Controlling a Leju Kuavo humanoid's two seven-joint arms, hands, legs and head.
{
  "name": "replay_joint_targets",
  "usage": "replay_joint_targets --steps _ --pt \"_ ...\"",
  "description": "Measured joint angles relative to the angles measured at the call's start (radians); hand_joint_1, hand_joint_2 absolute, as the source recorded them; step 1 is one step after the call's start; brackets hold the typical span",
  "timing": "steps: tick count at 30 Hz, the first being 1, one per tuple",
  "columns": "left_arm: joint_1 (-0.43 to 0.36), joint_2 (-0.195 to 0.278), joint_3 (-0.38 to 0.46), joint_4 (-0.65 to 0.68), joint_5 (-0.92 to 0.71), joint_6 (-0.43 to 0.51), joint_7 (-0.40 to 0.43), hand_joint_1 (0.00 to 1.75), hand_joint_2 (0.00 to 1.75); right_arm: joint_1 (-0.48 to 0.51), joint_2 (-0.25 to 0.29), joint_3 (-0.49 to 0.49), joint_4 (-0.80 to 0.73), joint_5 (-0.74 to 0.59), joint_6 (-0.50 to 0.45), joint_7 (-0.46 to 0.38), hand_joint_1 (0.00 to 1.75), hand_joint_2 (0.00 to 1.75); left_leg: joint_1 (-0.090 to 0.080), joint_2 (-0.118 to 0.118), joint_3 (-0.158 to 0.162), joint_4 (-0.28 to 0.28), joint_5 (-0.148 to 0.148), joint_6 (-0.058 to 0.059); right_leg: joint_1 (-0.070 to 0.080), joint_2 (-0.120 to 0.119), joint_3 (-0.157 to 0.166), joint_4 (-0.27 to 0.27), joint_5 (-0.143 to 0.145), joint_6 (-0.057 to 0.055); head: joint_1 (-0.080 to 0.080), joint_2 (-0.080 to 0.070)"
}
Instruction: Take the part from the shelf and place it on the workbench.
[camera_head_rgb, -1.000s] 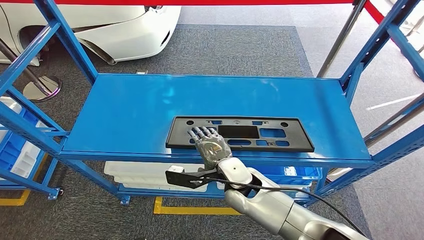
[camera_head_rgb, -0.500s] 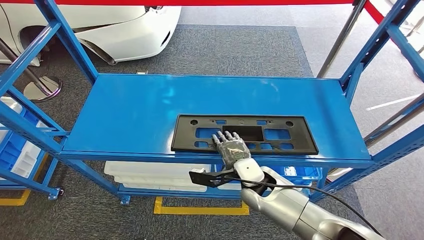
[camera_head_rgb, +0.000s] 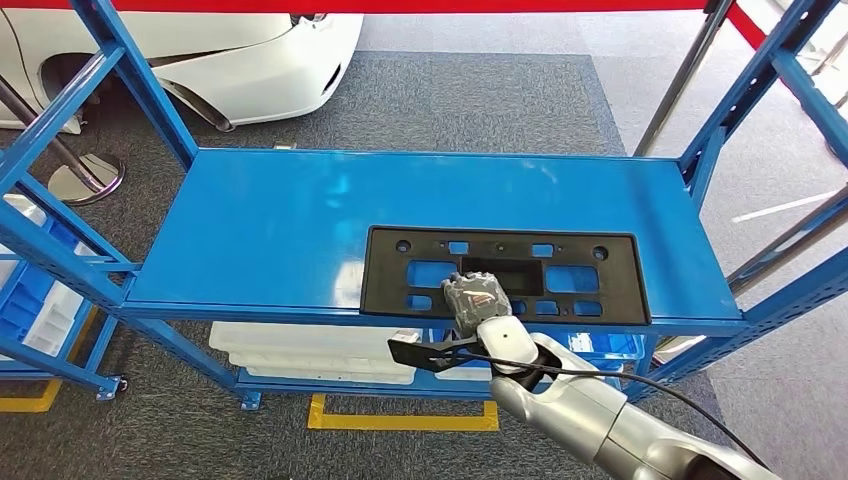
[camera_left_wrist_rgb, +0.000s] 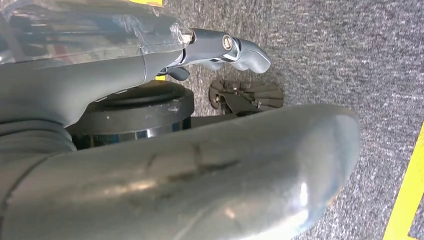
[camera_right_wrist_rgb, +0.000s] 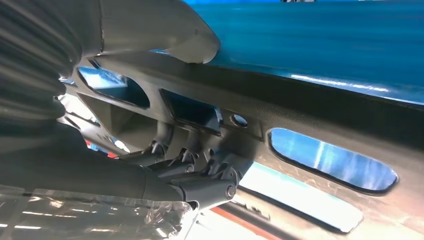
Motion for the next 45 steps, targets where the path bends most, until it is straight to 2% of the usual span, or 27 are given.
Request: replay_joint_targets --steps 8,17,24,27,31,34,37,45 --pt "0.000 0.000 0.000 0.000 -0.008 0.007 -0.007 0.00 0.00 0.000 -0.009 0.001 0.000 0.003 -0.045 -0.013 1.75 1.75 0.000 -0.001 0.004 0.000 0.000 0.001 0.000 -0.001 0.005 0.000 0.000 0.001 0.000 0.000" --pt "0.000 0.000 0.000 0.000 -0.015 0.042 -0.053 0.00 0.00 0.039 -0.028 0.000 -0.061 0.066 -0.225 -0.057 1.75 1.75 0.000 -0.002 0.002 0.001 0.000 0.001 0.000 -0.001 0.002 0.000 -0.001 0.001 0.000 0.000" --pt "0.000 0.000 0.000 0.000 -0.016 0.055 -0.068 0.00 0.00 0.082 -0.058 -0.034 -0.177 0.015 -0.343 -0.122 1.75 1.75 0.000 -0.002 0.001 0.001 -0.001 0.001 0.000 -0.001 0.002 0.000 -0.002 0.001 0.000 0.000" --pt "0.001 0.000 0.000 0.000 -0.020 0.058 -0.089 0.00 0.00 0.115 -0.069 -0.067 -0.243 -0.118 -0.471 -0.226 1.75 1.75 0.000 -0.002 0.001 0.001 -0.001 0.001 0.000 -0.001 0.002 0.000 -0.002 0.001 0.001 0.000" --pt "0.001 0.000 0.000 0.000 -0.034 0.069 -0.134 0.00 0.00 0.173 -0.084 -0.146 -0.394 -0.449 -0.690 -0.465 1.75 1.75 0.000 -0.002 0.002 0.001 -0.001 0.002 0.000 -0.001 0.002 0.000 -0.002 0.001 0.000 0.000" --pt "0.001 0.000 0.000 0.000 -0.035 0.078 -0.151 0.00 0.00 0.211 -0.097 -0.209 -0.530 -0.600 -0.770 -0.582 1.75 1.75 0.000 -0.002 0.002 0.001 -0.002 0.002 0.000 -0.001 0.003 0.000 -0.002 0.001 0.001 0.000" --pt "0.002 0.000 0.000 0.000 -0.036 0.070 -0.154 0.00 0.00 0.250 -0.105 -0.253 -0.638 -0.625 -0.794 -0.616 1.75 1.75 0.000 -0.002 0.002 0.001 -0.002 0.003 0.000 -0.001 0.003 0.000 -0.002 0.002 0.000 0.000" --pt "0.002 0.000 -0.001 0.000 -0.046 0.051 -0.175 0.00 0.00 0.312 -0.114 -0.308 -0.865 -0.578 -0.855 -0.685 1.75 1.75 0.000 -0.002 0.001 0.001 -0.002 0.003 0.000 -0.002 0.002 0.000 -0.002 0.002 0.000 0.000"
